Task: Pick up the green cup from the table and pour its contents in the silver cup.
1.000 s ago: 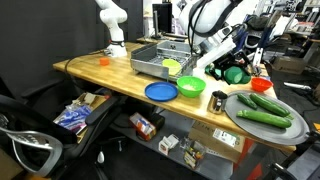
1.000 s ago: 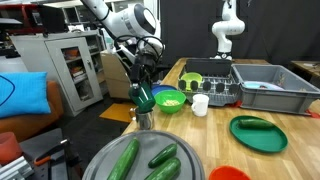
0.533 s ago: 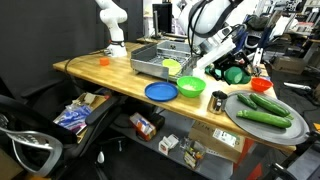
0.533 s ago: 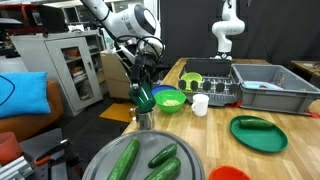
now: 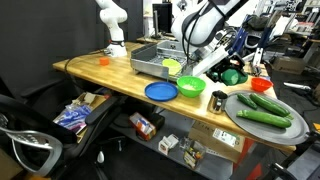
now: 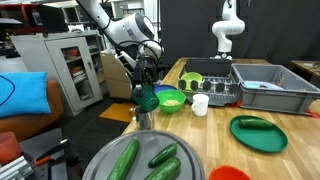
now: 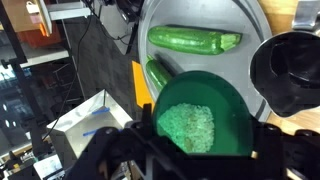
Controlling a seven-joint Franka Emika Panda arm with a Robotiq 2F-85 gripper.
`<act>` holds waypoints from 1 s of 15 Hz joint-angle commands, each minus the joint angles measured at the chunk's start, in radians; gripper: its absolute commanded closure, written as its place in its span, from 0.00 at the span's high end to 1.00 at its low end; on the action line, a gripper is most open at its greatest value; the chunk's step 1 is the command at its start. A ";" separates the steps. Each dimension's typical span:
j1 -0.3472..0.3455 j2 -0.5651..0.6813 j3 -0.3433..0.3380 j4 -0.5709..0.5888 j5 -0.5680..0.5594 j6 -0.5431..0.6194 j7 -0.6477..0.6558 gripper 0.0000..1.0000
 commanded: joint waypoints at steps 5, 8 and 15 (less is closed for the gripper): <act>0.049 0.105 -0.002 0.129 -0.092 -0.081 0.010 0.54; 0.066 0.143 -0.001 0.168 -0.109 -0.132 0.002 0.54; 0.069 0.161 0.008 0.167 -0.104 -0.122 0.011 0.79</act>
